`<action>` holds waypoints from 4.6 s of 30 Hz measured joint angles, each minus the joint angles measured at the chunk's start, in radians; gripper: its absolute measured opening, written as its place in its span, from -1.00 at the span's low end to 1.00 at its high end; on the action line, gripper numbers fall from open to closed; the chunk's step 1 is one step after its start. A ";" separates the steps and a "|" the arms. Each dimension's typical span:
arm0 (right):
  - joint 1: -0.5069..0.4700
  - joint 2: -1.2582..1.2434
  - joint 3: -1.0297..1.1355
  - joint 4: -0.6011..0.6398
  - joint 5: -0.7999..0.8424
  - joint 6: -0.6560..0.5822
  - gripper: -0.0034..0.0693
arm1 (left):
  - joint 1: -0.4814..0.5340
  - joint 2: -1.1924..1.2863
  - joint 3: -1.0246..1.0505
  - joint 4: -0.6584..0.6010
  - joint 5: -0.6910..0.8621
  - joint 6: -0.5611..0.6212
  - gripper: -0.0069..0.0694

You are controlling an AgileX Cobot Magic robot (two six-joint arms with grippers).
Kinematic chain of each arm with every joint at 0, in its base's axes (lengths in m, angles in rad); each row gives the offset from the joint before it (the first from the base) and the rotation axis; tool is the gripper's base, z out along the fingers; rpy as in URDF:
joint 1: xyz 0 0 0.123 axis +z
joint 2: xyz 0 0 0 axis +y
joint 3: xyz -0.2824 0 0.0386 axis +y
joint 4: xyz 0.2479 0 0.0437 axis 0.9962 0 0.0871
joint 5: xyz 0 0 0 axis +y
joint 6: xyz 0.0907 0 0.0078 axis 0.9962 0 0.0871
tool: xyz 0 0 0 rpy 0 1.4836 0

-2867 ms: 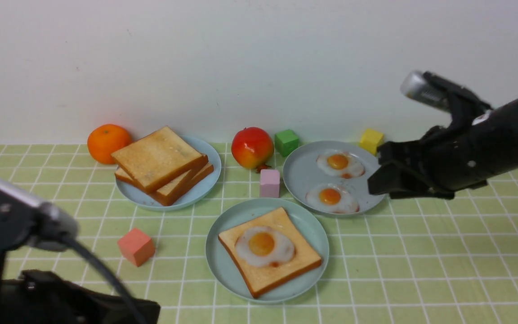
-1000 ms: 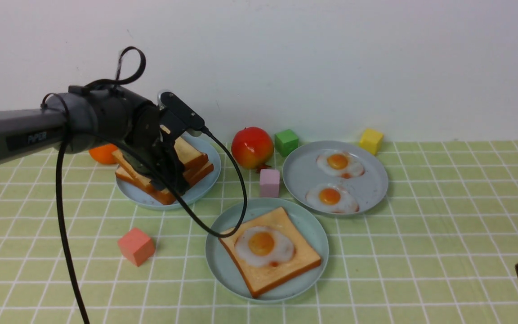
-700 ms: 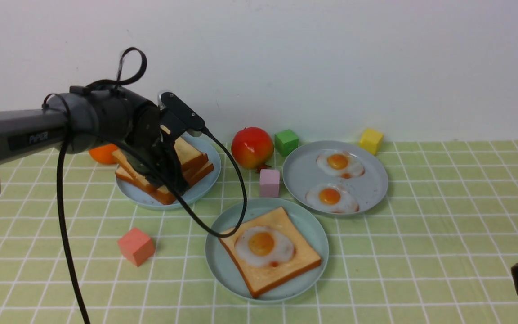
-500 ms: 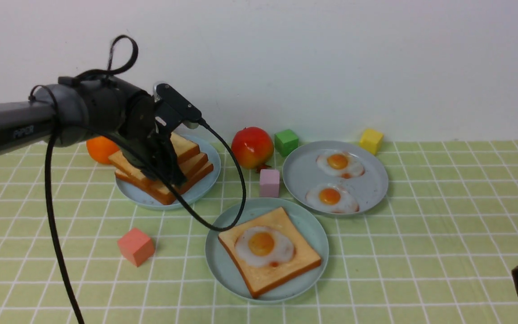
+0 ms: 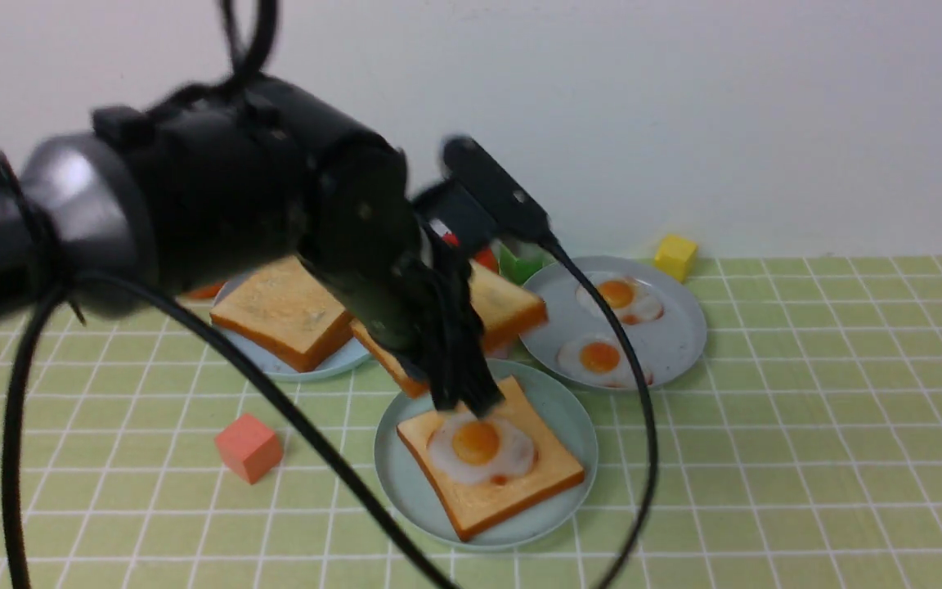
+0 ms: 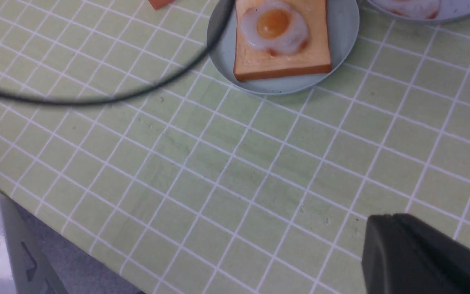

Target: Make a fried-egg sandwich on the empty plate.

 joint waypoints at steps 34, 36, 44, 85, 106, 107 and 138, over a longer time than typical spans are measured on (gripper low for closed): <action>0.000 -0.123 0.000 0.004 0.061 0.001 -0.81 | -0.079 0.149 0.048 0.078 -0.078 -0.103 -0.17; 0.000 -0.123 0.000 0.004 0.062 0.001 -0.80 | -0.079 0.149 0.048 0.076 -0.071 -0.104 -0.05; 0.000 -0.123 0.000 0.004 0.065 0.001 -0.78 | -0.079 0.123 0.025 0.000 0.003 -0.104 0.08; 0.000 -0.469 0.083 -0.343 -0.037 0.387 -0.90 | -0.079 -1.356 1.116 -0.320 -0.687 -0.160 -0.85; 0.000 -0.469 0.846 -0.378 -0.743 0.539 -0.85 | -0.079 -1.356 1.121 -0.321 -0.640 -0.161 -0.85; -0.006 -0.476 0.861 -0.383 -0.742 0.542 -0.85 | -0.079 -1.356 1.121 -0.321 -0.641 -0.161 -0.85; -0.337 -0.684 0.917 -0.178 -0.706 0.134 -0.94 | -0.079 -1.356 1.121 -0.322 -0.638 -0.161 -0.85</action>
